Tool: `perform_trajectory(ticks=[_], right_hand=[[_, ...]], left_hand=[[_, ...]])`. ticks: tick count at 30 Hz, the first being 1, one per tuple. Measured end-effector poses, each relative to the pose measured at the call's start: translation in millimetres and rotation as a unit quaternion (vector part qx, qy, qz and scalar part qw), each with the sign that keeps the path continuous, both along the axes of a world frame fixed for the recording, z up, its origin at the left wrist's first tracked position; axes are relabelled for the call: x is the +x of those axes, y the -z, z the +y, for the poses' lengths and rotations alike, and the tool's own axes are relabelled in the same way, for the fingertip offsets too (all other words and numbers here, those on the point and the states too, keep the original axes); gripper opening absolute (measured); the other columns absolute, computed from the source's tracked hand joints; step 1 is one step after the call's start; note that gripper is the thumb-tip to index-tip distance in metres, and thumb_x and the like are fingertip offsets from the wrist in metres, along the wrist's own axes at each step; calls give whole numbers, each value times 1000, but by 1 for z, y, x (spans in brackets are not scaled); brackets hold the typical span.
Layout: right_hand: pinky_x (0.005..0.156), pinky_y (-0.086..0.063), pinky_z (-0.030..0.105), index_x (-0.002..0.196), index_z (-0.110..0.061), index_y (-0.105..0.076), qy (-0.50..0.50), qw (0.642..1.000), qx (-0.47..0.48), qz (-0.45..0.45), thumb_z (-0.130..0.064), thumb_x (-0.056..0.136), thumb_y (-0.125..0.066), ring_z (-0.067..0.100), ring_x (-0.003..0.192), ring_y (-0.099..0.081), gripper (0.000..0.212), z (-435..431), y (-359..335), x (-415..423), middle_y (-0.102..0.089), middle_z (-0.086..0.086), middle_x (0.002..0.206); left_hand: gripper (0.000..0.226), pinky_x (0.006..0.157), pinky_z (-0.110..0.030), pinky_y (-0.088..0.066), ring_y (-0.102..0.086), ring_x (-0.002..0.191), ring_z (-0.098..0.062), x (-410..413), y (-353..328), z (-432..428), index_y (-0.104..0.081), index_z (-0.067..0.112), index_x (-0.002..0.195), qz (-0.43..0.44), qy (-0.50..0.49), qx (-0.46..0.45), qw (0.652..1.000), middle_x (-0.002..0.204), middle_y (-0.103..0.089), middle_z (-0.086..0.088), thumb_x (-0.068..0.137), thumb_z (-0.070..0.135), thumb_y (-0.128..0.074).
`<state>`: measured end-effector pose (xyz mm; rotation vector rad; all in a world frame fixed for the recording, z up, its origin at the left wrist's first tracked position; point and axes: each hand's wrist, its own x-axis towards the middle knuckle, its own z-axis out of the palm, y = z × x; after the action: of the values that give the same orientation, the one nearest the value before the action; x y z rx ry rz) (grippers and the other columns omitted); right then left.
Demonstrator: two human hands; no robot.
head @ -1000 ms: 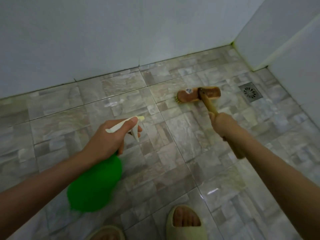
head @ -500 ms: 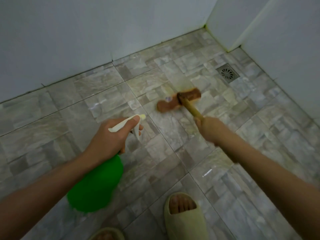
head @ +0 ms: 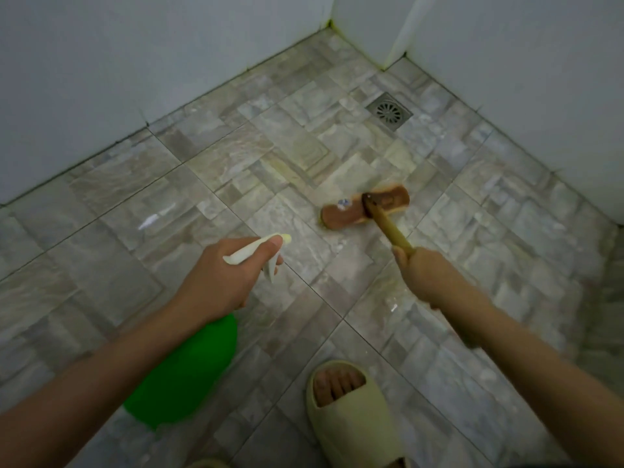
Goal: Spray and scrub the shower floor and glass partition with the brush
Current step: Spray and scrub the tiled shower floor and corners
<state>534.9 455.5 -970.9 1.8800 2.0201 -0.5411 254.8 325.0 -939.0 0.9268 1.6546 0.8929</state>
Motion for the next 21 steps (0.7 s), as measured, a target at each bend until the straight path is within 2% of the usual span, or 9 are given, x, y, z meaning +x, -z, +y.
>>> perform_trajectory(ticks=[3,5,8,11,13,15,17,19,21], right_hand=[[59,-52,33,78,-15,-52,50,998,3,-41,-57,94,-26,17,57,-57,52,-91,-13,52,-57,1,67],[55,-50,29,75,-18,-48,65,996,-21,-57,-56,95,-28,12,54,-55,47,-117,-21,62,-57,-2,65],[52,-42,29,72,-14,-45,47,998,-13,-30,-51,98,-28,15,54,-50,48,-61,-13,42,-56,2,69],[50,-40,30,81,-7,-48,30,999,-9,-22,-47,101,-25,20,53,-49,51,15,-13,38,-53,9,72],[46,-40,29,81,-7,-47,55,997,-25,-40,-47,101,-24,21,53,-50,51,13,-21,72,-51,8,69],[57,-43,29,78,-9,-47,94,991,-56,-75,-45,101,-24,24,63,-53,49,-37,-31,114,-59,11,78],[63,-42,27,77,-10,-53,146,982,-78,-86,-42,101,-27,26,71,-58,48,-100,-37,147,-65,14,87],[52,-39,18,74,-12,-55,194,973,-103,-66,-39,101,-32,17,62,-57,44,-154,-41,149,-62,5,72],[49,-36,17,68,-18,-48,202,973,-102,-46,-42,101,-33,8,53,-47,43,-170,-37,136,-50,-4,61]], left_hand=[[47,42,-26,-46,-48,35,-10,8,0,7,-78,36,73,-2,14,1,1000,87,-73,-28,79,75,-52],[43,46,-28,-48,-49,36,-11,11,2,10,-77,34,72,9,24,-3,1000,84,-72,-28,91,65,-56],[47,50,-30,-50,-51,38,-15,22,2,17,-77,31,71,14,55,-13,998,81,-71,-29,89,67,-52],[50,46,-26,-47,-50,35,-13,36,2,22,-79,21,77,27,90,-15,995,64,-67,-22,93,61,-55],[48,45,-24,-45,-47,34,-10,48,0,23,-79,15,80,35,114,-22,993,46,-59,-9,99,53,-55],[46,49,-25,-46,-47,34,-9,53,0,24,-77,18,78,44,131,-31,990,37,-50,0,101,48,-50],[47,52,-28,-48,-50,37,-13,55,3,26,-76,24,72,48,140,-31,988,41,-55,0,99,54,-51],[54,51,-29,-49,-52,36,-15,58,8,30,-76,27,67,39,150,-19,988,61,-71,-5,91,69,-52],[56,44,-24,-47,-52,35,-14,64,10,36,-77,28,68,31,152,-17,988,77,-76,-10,81,74,-48]])
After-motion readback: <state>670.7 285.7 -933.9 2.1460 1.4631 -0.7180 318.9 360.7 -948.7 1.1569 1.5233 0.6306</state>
